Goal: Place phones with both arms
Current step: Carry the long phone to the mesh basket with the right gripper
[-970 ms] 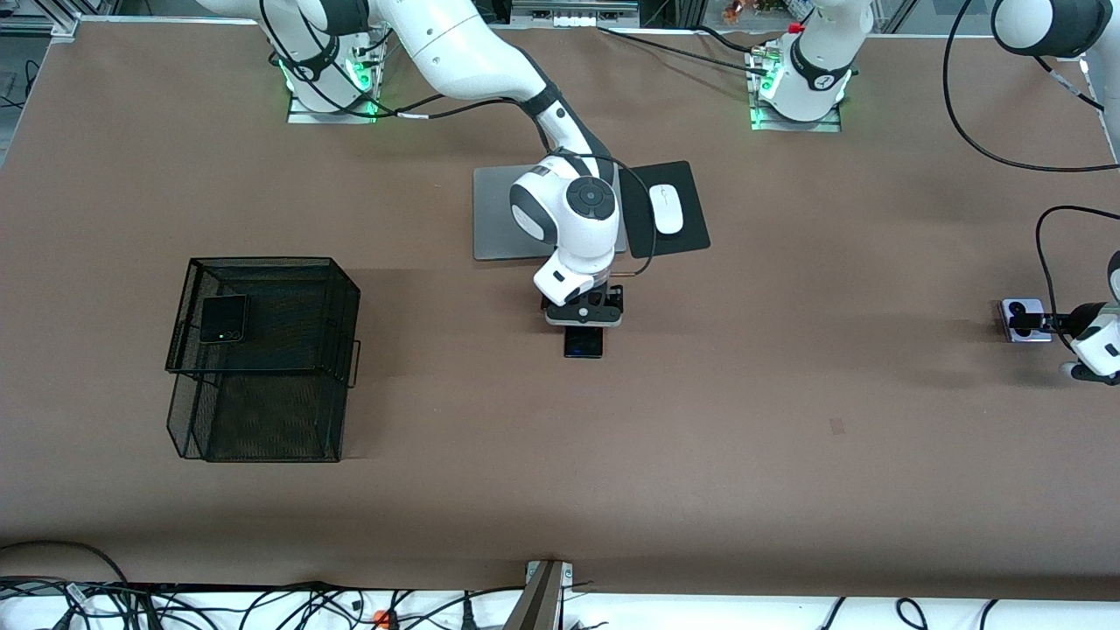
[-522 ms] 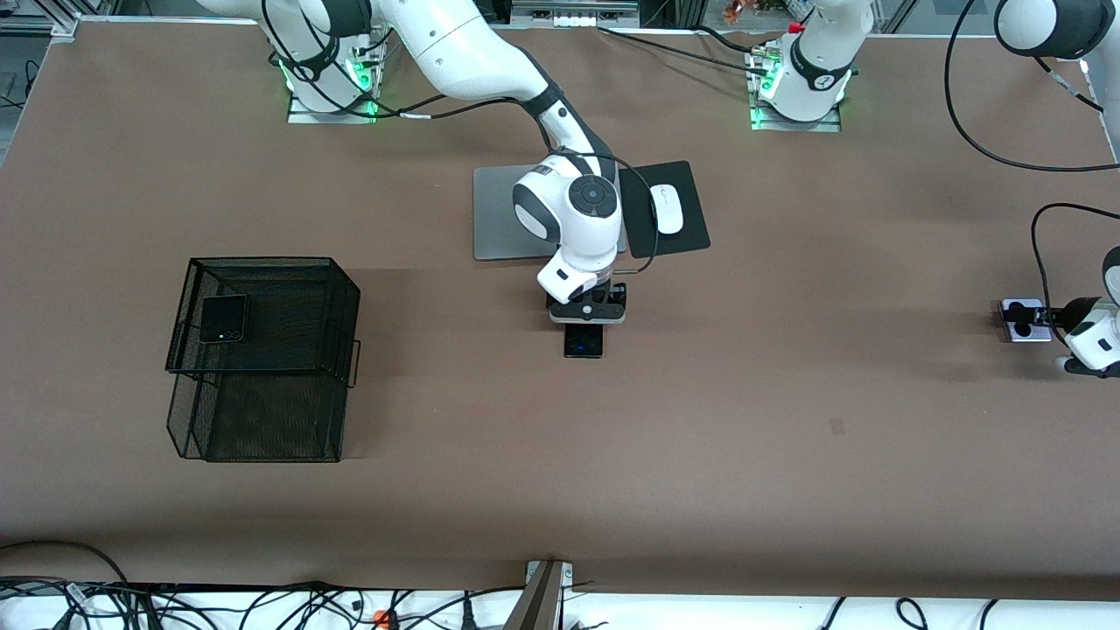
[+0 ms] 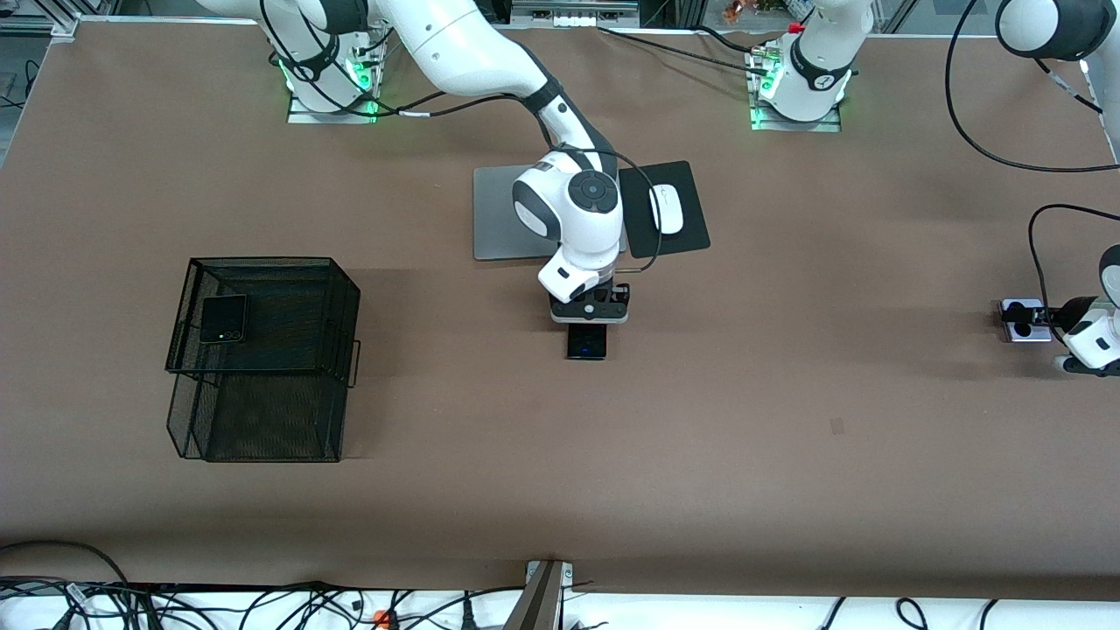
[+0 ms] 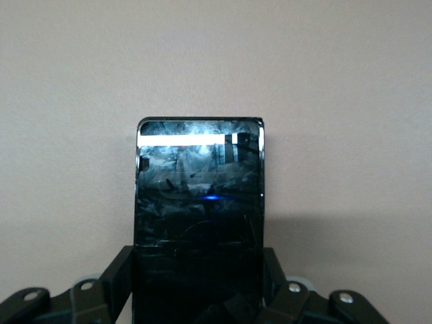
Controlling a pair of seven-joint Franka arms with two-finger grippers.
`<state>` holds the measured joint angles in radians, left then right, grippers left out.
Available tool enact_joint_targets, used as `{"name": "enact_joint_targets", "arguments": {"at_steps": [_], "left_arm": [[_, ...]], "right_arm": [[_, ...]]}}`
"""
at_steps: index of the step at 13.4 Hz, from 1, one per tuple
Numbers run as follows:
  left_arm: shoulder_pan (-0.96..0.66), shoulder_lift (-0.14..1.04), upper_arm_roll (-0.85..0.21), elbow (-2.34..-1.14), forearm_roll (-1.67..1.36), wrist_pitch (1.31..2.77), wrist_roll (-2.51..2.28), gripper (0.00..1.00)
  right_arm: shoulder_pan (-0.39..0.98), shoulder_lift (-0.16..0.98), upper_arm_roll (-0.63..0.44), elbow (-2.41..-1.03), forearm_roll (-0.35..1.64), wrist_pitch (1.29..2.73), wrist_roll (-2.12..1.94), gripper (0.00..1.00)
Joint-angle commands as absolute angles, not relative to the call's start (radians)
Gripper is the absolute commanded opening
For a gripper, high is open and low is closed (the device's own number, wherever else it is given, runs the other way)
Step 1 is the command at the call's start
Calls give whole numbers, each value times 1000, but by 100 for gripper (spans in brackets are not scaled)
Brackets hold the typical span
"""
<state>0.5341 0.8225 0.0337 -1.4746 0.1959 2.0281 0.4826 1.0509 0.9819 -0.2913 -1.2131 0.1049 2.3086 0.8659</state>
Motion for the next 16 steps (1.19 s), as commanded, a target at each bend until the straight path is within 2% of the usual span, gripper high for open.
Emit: {"name": "enact_joint_targets", "arguments": {"at_steps": [1,3,5,6,8,9,10,12,14,16], "left_arm": [[551,824,20,-1483,219,2046,433,100],[551,828,20,-1483,216,2046,404,100],[549,833,20,-1483,212,2046,400,100],[549,834,20,-1482,212,2048,391,97],[548,833,20,-1482,213,2048,390,57],[543,833,20,-1482,219,2045,391,34],[542,831,20,-1482,219,2039,391,24],[535,824,18,-1476,221,2028,391,22],[494,802,18,-1447,221,1909,390,21],[462,798,12,-1364,219,1774,384,21]], "right_arm": [[1039,925,-298,-1146,101,2163,854,0],[1019,887,-298,-1092,100,2051,848,0],[985,798,-295,-1089,101,1949,815,0],[964,757,-291,-1091,101,1892,787,0],[918,677,-293,-1123,103,1791,671,0],[888,625,-298,-1181,103,1767,628,0],[867,559,-302,-1259,103,1766,585,0],[842,426,-352,-1441,103,1791,478,0],[842,291,-437,-1631,103,1859,315,0],[844,201,-526,-1753,101,1888,186,0]]}}
